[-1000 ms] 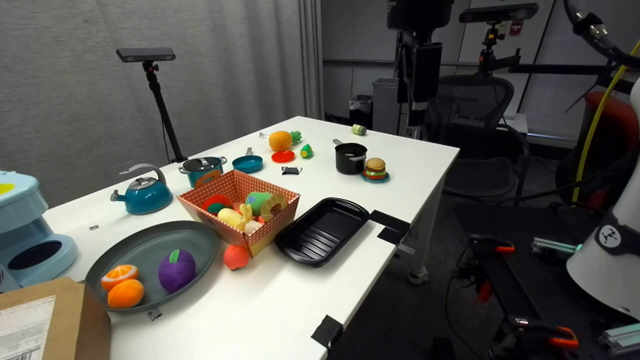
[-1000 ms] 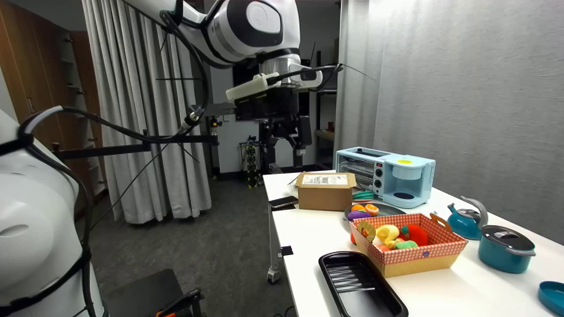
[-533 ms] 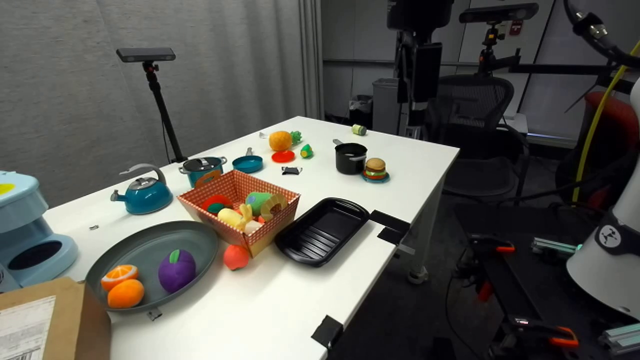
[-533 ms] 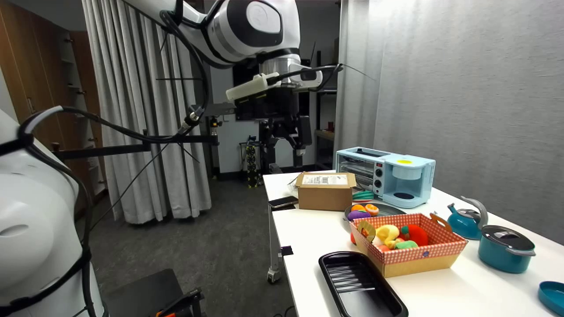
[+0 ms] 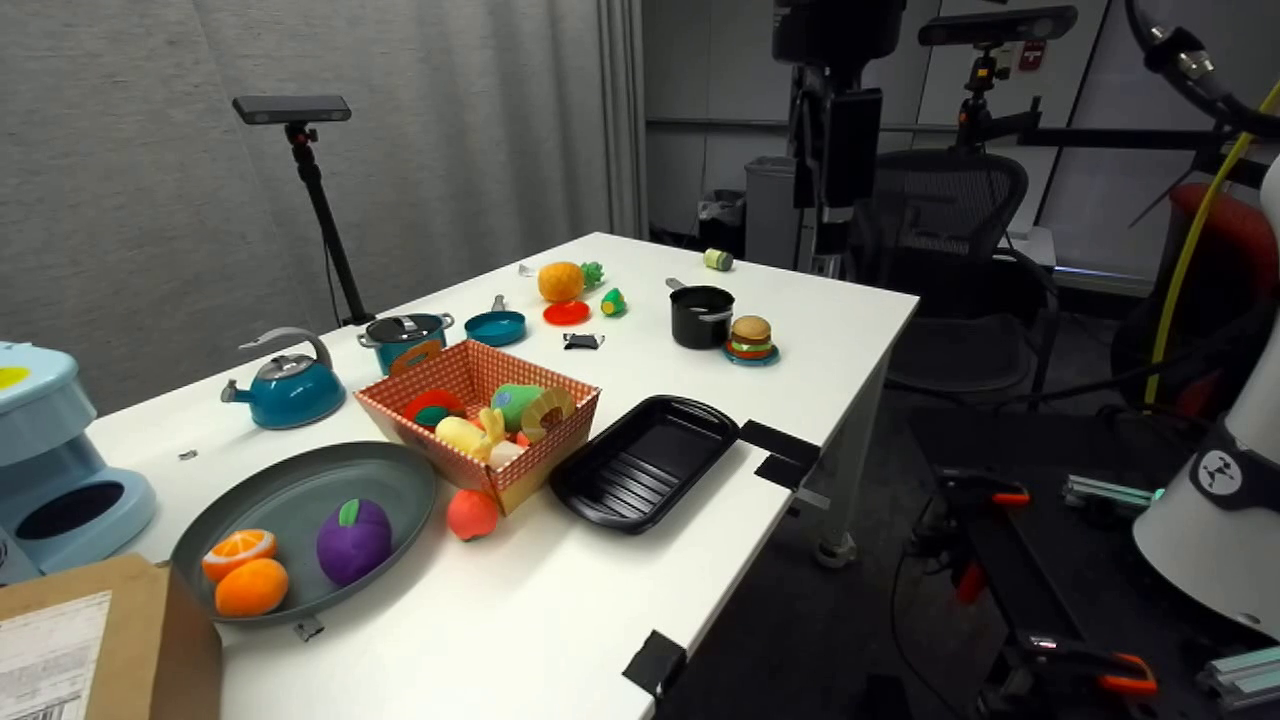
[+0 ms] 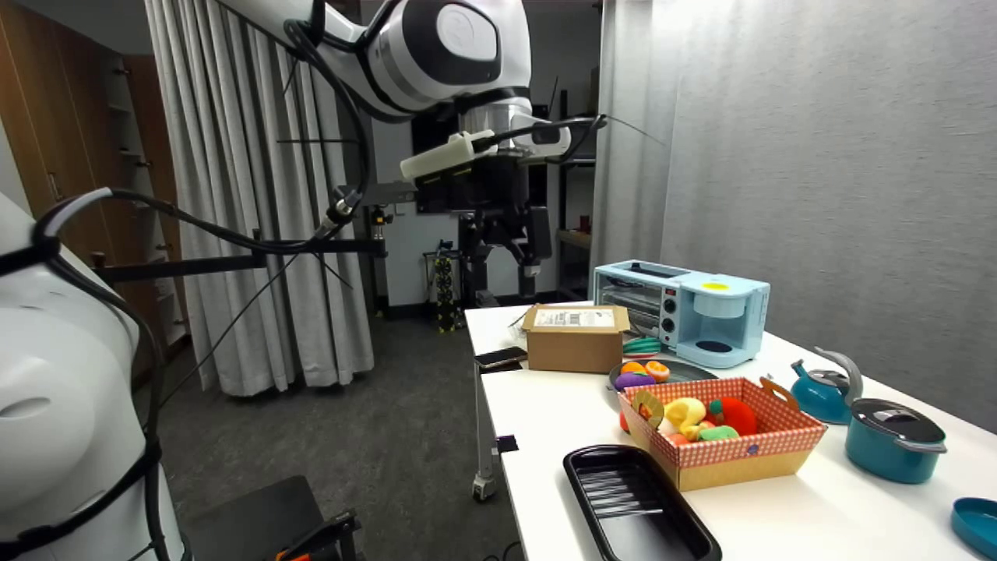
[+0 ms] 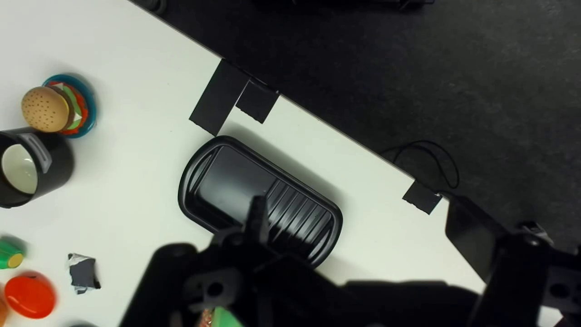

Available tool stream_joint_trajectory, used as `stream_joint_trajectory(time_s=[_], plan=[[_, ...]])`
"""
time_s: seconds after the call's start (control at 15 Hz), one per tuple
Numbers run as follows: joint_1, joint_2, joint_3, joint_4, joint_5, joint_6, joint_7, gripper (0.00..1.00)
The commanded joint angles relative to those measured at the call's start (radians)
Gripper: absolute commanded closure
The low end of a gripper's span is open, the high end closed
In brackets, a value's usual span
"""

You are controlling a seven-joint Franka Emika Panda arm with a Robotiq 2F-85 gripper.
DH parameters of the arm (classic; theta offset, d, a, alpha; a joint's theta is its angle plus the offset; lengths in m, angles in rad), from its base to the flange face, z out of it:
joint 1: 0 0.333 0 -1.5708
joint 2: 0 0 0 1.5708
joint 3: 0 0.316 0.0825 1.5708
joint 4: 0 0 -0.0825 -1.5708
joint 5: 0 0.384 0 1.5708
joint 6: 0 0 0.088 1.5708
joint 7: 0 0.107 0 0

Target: Move the banana and the pear plush toys from the box to the plate then move the box to the right

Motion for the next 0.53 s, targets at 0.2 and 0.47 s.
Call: stream_joint_trajectory(time_s=[0.2, 0.47], plan=[[-0.002, 0.062, -0.006, 0.029, -0.022, 0.09, 0.01, 0.0], [-0.008, 0.143, -0.012, 0.063, -0.025, 0.192, 0.018, 0.0]])
